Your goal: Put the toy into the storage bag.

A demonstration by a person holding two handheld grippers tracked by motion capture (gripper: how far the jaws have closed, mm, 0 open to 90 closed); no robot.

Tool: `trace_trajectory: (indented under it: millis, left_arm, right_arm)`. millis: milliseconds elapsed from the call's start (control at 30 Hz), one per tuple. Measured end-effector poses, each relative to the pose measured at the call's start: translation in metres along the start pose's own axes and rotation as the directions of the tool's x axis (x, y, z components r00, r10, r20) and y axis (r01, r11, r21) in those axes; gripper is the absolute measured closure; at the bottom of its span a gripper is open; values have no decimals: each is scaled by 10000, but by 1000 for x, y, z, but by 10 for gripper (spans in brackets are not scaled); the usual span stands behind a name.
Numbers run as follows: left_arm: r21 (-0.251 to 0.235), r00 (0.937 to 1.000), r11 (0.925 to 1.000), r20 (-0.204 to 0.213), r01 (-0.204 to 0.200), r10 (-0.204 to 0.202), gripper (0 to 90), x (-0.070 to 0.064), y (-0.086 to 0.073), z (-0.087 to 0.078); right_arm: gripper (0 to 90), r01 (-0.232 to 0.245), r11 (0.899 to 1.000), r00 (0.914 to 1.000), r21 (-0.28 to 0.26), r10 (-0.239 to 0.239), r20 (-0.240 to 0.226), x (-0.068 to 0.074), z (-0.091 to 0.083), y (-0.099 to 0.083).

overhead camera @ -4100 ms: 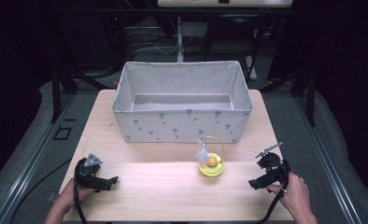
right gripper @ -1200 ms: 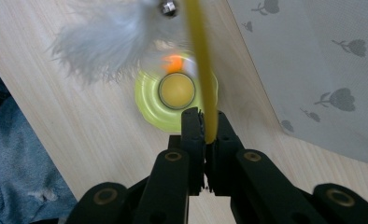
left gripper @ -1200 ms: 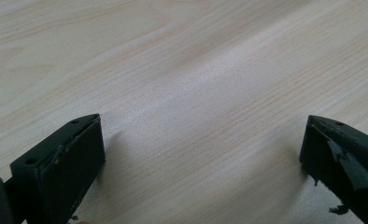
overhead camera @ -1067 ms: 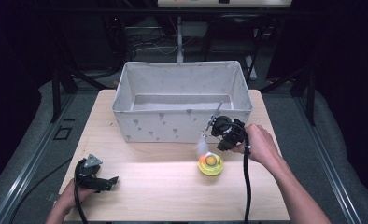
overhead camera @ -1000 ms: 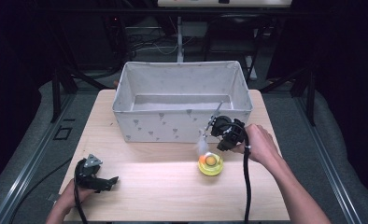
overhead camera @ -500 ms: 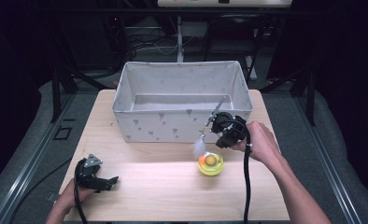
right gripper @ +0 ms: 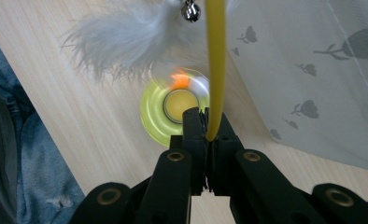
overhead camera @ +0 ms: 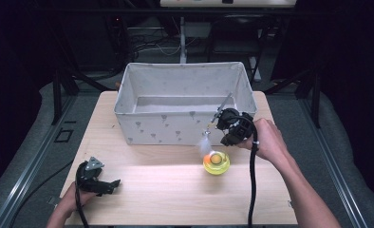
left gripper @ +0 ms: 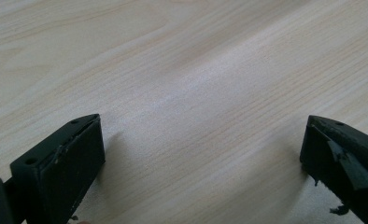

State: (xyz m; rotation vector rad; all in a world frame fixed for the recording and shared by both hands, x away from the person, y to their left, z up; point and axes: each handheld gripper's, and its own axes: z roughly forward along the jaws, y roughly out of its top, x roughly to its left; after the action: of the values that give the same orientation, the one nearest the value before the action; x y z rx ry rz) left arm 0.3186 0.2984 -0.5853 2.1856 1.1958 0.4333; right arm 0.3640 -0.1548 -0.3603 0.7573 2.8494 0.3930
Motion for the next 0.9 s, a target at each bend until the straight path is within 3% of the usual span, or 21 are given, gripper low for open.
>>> trace_trajectory:
  millis: [900]
  left_arm:
    - [-18,10000,10000,-18,48,-48,0,0,0,0]
  right_arm:
    - [882,-240,9997,9997,-36,240,-68,-6,-12,-1]
